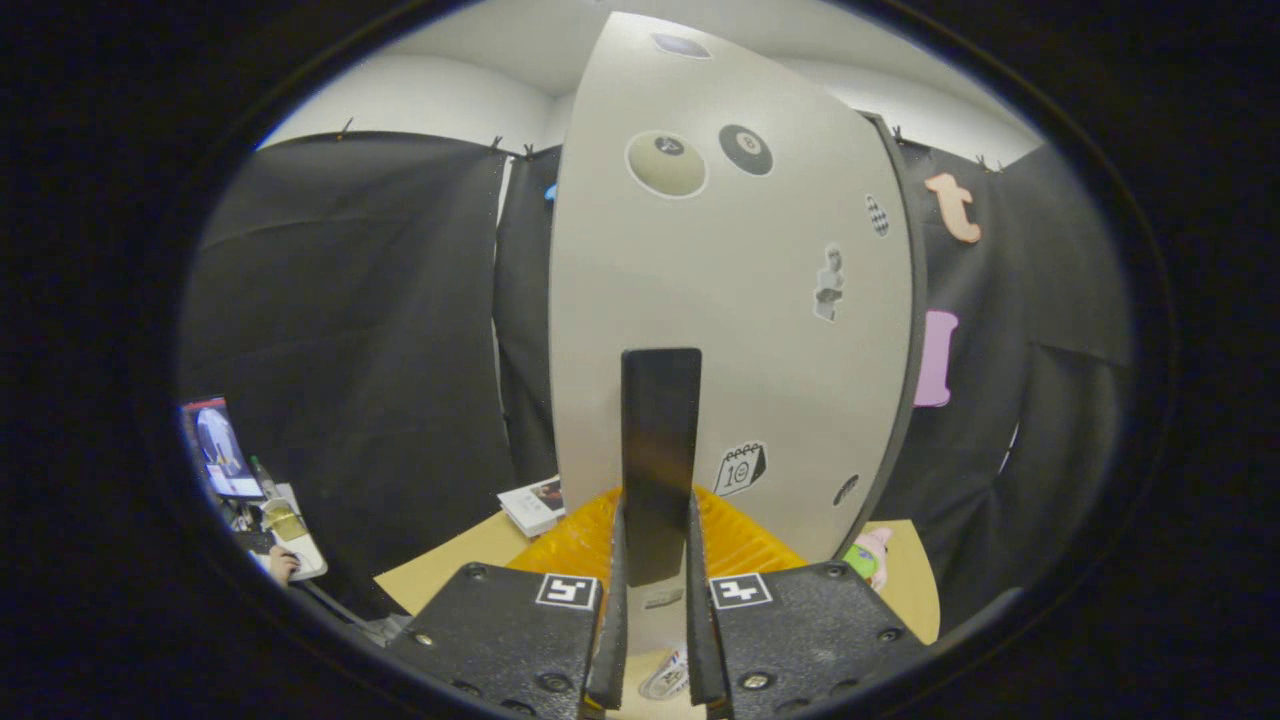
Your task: Open the shoe cabinet door, grab the shoes and put them into the shoe cabinet, then close the shoe cabinet door.
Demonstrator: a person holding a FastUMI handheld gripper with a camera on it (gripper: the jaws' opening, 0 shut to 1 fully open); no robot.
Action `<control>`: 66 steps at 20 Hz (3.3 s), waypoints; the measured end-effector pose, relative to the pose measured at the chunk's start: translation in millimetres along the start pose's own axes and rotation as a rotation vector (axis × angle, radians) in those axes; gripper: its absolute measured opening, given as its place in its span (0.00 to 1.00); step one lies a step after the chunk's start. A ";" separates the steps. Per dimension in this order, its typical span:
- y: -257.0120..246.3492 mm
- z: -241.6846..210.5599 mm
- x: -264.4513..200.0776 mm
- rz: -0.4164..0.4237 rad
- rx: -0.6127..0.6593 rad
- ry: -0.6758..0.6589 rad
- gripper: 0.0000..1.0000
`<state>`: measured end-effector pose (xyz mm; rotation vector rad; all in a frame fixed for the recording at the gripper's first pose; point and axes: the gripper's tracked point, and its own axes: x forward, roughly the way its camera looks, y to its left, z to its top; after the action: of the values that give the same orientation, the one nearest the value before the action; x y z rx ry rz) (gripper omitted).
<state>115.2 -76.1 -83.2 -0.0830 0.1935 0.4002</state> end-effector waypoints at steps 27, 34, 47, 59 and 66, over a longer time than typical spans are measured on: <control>-102.9 -25.0 -117.9 -0.339 0.180 0.019 0.09; -54.5 -65.0 -137.3 -0.417 0.014 0.085 0.14; 66.8 -187.8 -47.5 -0.426 0.049 0.288 0.93; 66.4 -388.3 111.0 -0.460 0.253 0.674 0.94; 53.7 -421.7 153.7 -0.478 0.342 0.755 0.84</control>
<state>160.8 -18.4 -529.2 0.0622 0.9631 -0.1642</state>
